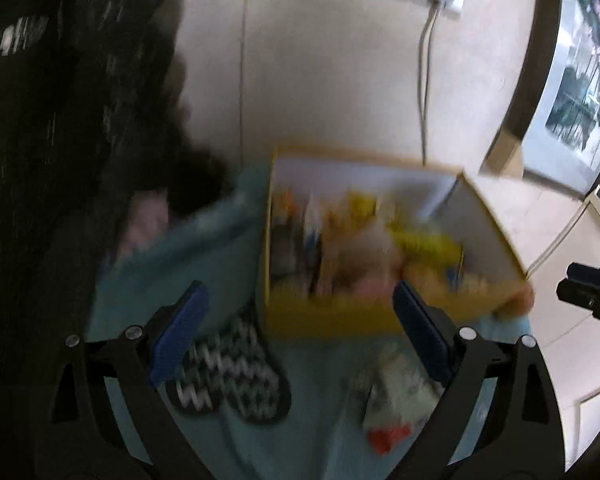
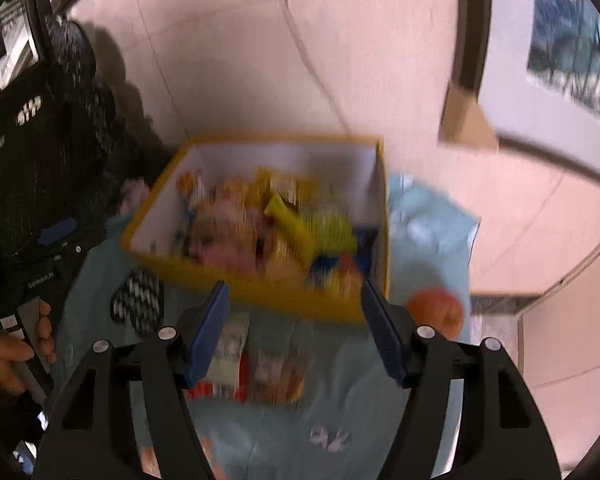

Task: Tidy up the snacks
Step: 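Lower the left gripper to the green pack while the right approaches the bread bun bag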

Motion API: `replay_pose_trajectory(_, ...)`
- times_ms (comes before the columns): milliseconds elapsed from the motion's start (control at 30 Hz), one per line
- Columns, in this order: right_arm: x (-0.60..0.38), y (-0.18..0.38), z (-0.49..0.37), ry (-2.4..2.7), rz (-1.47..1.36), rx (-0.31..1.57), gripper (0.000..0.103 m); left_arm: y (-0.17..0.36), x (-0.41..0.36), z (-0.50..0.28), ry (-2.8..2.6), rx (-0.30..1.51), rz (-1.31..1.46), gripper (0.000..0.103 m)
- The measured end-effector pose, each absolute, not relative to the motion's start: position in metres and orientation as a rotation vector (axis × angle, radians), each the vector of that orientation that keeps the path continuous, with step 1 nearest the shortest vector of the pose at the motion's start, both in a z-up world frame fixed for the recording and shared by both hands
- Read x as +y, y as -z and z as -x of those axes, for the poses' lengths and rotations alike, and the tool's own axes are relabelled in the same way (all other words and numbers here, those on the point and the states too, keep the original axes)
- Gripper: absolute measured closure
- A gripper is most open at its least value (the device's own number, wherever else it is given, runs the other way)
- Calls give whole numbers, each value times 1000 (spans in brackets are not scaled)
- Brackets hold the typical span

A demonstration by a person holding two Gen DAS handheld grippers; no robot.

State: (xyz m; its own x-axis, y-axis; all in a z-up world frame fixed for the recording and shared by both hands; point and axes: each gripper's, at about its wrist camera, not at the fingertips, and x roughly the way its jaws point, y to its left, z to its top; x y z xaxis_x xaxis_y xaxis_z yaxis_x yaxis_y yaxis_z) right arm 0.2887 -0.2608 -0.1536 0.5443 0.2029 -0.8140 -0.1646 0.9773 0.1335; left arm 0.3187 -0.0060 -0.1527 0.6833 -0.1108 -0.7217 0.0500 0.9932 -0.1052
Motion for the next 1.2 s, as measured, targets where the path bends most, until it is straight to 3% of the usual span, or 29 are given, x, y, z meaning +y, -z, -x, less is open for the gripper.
replay_pose_trajectory(133, -253, 212, -274, -199, -27, 1103, 35, 205, -22, -295, 117, 933, 22, 8)
replay_pose_trajectory(333, -243, 257, -265, -192, -21, 1173, 35, 233, -61, -290, 166, 982, -41, 8)
replay_pose_trajectory(733, -226, 284, -268, -209, -2, 1196, 35, 269, -102, -322, 148, 1046, -96, 8)
replay_pose_trajectory(1200, -199, 302, -283, -213, 72, 1195, 35, 283, -45, -298, 86, 1017, -123, 5)
